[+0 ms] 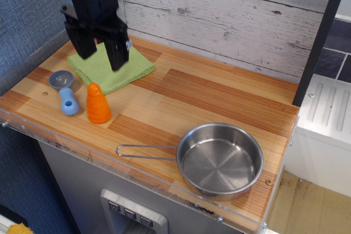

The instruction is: Put the carrot on the green cloth

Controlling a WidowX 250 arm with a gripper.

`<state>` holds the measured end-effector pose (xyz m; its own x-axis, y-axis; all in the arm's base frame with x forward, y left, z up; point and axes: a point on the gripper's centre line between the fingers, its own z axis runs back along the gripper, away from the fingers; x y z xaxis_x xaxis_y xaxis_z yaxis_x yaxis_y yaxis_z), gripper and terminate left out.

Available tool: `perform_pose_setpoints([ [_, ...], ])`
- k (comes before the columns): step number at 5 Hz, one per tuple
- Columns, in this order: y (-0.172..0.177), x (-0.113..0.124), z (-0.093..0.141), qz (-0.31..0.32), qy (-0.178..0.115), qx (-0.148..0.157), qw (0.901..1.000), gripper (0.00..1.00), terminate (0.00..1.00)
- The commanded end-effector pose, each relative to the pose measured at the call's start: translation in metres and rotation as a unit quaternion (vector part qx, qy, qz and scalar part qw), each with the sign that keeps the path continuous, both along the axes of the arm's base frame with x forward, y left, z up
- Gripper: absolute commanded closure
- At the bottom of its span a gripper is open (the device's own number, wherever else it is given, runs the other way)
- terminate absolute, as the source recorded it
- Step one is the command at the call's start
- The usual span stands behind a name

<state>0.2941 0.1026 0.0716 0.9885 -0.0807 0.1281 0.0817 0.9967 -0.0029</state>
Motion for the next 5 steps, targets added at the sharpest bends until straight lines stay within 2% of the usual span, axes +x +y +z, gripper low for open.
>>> perform_pose_setpoints([
  [1, -0.011, -0.018, -0.010, -0.024, -0.013, 0.040, 0.9988, 0.00, 0.00],
  [2, -0.004, -0.026, -0.024, -0.013, -0.001, 0.055, 0.9984, 0.00, 0.00],
  [3, 0.004, -0.023, -0.029, -0.005, -0.004, 0.072, 0.9974, 0.00, 0.00],
  [5, 0.010, -0.019, -0.046, -0.001, 0.002, 0.070, 0.9976, 0.00, 0.00],
])
